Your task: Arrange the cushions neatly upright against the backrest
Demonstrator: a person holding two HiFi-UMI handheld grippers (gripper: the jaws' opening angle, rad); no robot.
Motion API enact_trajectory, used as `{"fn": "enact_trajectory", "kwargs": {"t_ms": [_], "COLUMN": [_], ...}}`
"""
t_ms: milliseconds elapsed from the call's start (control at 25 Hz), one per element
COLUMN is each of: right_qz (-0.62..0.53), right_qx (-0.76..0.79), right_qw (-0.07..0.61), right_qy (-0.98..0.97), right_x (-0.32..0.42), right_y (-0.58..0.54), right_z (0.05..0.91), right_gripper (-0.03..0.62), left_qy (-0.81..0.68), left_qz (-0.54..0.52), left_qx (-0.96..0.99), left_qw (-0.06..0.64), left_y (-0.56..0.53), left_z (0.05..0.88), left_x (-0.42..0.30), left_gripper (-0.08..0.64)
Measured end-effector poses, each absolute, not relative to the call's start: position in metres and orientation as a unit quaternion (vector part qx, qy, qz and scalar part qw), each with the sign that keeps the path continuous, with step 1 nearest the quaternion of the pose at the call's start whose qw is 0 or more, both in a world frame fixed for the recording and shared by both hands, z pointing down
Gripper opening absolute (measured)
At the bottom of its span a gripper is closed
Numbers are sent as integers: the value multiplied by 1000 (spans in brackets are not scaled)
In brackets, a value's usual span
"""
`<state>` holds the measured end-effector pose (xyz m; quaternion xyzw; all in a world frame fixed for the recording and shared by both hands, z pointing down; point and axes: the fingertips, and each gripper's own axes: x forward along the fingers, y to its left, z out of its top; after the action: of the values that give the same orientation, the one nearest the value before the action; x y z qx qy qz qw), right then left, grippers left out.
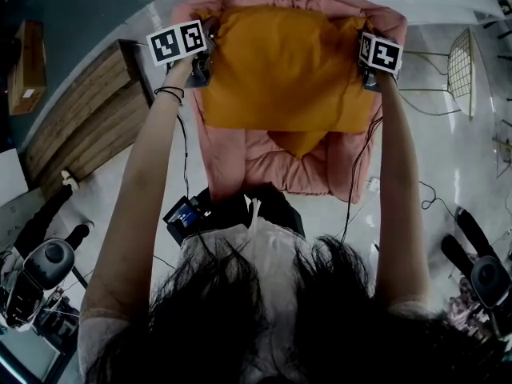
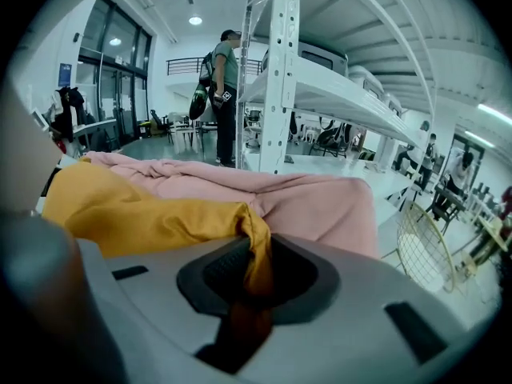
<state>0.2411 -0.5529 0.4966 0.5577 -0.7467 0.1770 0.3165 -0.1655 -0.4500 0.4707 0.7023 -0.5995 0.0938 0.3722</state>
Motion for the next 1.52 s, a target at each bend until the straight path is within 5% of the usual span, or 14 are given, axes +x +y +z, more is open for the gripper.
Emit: {"fn": "enact_trajectory", "kwargs": {"t_ms": [120, 280, 520, 720, 1160, 1520], "right_qz": [165, 172, 169, 191, 328, 430], "right_qx": [570, 595, 578, 574, 567, 559], "right_qw": [305, 243, 156, 125, 182, 219], "right_qy": [-745, -747, -783, -786, -733, -675], "right_x": [248, 268, 274, 262, 227, 216], "right_y": [-547, -536, -457, -361, -168, -146], "right_z": [478, 447, 398, 407, 613, 773], "right_gripper": [72, 207, 207, 207, 207, 275], "left_qy": [-591, -567, -503, -435, -285, -248], "left_qz": [58, 22, 90, 94, 211, 250], "left_qx": [714, 749, 817, 850, 883, 872], "left_qw": [371, 342, 270, 282, 306, 339], "left_y": [-442, -421, -334, -261, -133, -125], "left_z": [450, 412, 390, 405, 533, 636], "left_x": [-164, -167, -135, -87, 3, 34], "left_gripper": [100, 216, 216, 216, 216, 216]}}
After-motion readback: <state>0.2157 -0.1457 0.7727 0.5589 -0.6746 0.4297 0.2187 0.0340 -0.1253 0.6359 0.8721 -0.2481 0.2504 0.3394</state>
